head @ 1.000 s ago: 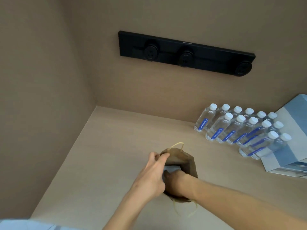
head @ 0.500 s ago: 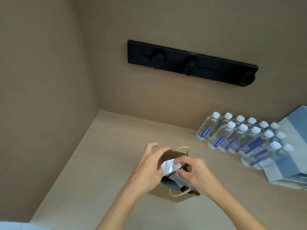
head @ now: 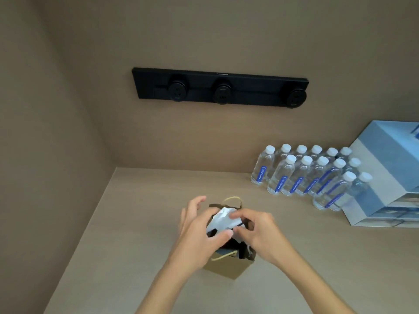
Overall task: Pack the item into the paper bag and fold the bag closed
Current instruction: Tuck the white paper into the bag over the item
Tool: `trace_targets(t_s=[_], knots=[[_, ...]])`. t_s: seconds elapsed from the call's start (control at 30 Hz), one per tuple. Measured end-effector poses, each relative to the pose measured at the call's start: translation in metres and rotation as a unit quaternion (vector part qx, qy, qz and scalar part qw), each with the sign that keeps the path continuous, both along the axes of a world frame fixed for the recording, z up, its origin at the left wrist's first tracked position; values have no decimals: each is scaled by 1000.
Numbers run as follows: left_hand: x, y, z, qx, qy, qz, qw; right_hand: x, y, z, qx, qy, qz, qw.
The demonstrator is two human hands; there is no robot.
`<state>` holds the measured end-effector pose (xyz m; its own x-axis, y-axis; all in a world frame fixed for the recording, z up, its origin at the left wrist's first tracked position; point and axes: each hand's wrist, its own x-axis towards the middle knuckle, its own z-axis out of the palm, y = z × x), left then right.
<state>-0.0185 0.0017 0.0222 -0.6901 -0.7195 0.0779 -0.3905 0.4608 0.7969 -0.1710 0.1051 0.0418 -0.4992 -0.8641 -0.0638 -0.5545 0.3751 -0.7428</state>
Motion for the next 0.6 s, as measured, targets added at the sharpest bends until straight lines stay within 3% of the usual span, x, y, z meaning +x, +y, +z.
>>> trace_targets(t_s=[0.23,0.4,0.6], knots=[[-14,-13,5,42,45,58,996,-4,5,-2,24,175,92,980],[-14,-18,23,117,120,29,985,-5,4,-5,-9,158,81,984],[-16,-28,39,139,104,-13,985,-3,1,8,-65,193,123,971]])
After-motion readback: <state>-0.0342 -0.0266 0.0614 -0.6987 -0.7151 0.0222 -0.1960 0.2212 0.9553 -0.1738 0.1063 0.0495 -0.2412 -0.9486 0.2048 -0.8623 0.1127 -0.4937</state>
